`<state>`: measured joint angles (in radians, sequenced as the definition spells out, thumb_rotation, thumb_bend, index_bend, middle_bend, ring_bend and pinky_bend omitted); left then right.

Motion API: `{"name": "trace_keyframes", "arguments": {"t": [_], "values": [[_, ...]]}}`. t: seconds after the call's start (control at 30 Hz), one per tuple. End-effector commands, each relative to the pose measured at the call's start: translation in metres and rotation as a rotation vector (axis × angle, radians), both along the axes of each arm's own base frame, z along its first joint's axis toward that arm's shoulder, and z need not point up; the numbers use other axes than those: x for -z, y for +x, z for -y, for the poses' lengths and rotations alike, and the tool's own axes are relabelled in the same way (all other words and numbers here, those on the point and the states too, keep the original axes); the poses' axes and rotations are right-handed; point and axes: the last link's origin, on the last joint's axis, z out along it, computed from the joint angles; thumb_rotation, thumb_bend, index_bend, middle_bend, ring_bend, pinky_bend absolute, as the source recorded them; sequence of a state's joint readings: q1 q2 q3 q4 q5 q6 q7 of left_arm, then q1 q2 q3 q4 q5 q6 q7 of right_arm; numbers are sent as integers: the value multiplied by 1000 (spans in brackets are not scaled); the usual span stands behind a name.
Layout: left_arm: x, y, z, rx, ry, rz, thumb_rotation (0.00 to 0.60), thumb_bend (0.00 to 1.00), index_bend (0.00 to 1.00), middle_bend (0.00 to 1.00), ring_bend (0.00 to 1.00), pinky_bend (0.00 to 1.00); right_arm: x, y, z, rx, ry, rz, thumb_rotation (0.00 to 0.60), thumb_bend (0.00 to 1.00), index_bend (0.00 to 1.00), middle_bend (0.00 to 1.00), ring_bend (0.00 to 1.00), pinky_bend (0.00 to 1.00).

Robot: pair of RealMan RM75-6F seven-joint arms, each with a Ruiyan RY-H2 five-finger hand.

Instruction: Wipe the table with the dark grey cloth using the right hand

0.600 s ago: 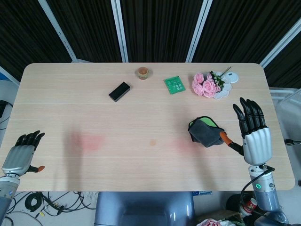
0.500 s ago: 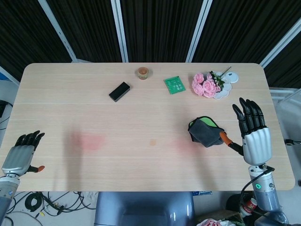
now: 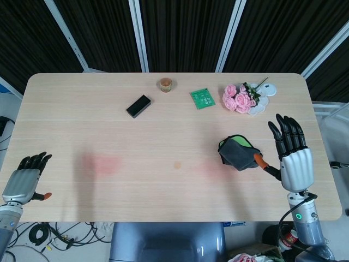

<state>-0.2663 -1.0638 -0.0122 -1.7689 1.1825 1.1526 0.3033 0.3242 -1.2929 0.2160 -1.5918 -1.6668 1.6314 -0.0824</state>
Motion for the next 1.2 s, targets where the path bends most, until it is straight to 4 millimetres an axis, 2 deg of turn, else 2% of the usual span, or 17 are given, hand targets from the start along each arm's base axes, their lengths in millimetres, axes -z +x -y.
{"name": "trace_keyframes", "arguments": {"t": [0.03, 0.4, 0.63, 0.9, 1.2], "values": [[0, 0, 0, 2, 0, 0, 600, 0, 0, 0, 0, 0, 0, -1, 0, 5, 2, 2, 600, 0, 0, 0, 0, 90], [1, 1, 0, 13, -2, 3, 600, 0, 0, 0, 0, 0, 3, -4, 0, 32, 23, -1, 600, 0, 0, 0, 0, 90], [0, 2, 0, 25, 11, 15, 600, 0, 0, 0, 0, 0, 11, -15, 6, 111, 67, -20, 600, 0, 0, 0, 0, 90], [-1, 3, -2, 66, 44, 19, 600, 0, 0, 0, 0, 0, 31, -39, 31, 380, 273, -111, 600, 0, 0, 0, 0, 90], [-4, 5, -5, 121, 93, 38, 600, 0, 0, 0, 0, 0, 60, -58, 56, 546, 392, -169, 600, 0, 0, 0, 0, 90]]}}
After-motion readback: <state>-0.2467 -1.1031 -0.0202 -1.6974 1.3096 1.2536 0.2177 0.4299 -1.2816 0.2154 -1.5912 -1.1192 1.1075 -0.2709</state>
